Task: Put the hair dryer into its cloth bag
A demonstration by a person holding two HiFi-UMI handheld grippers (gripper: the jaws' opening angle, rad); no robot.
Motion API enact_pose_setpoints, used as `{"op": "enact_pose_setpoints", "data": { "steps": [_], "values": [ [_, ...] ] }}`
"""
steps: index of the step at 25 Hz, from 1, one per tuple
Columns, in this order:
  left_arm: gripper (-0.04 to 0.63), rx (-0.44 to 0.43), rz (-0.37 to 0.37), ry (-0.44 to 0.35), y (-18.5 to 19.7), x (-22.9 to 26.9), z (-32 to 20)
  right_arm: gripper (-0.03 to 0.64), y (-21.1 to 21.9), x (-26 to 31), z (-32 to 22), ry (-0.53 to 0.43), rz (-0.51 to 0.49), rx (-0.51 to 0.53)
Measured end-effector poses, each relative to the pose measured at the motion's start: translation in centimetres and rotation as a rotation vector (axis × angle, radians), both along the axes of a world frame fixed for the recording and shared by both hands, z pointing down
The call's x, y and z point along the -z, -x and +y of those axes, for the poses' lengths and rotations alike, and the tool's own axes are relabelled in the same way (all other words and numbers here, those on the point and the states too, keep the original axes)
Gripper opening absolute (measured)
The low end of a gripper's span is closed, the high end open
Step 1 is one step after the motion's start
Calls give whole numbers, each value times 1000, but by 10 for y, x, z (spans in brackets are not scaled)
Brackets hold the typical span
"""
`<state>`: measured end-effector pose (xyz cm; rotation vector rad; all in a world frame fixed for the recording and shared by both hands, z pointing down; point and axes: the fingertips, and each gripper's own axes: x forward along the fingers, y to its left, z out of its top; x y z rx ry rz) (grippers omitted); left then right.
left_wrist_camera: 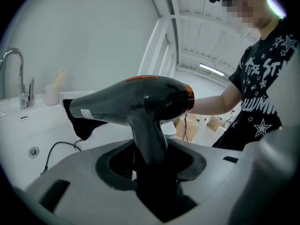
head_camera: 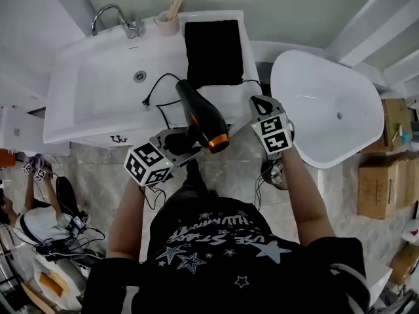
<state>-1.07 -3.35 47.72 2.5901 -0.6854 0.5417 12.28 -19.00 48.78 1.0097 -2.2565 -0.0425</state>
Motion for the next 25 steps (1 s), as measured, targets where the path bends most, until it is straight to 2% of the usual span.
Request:
{"op": "enact_pose_setpoints", "data": {
  "steps": [7, 16, 21, 25],
  "values": [
    [195, -55, 7, 40, 26, -7, -41, 9, 39, -19, -40, 8, 188, 111],
    [195, -117, 5, 37, 60, -15, -75, 69, 63, -62, -76, 55, 388, 184],
    [195, -182, -10, 41, 68, -24, -81, 101, 66, -81, -84, 95, 440, 186],
    [195, -200, 0, 53, 70, -27, -83, 115, 66, -94, -89, 132, 455, 180]
  ]
}}
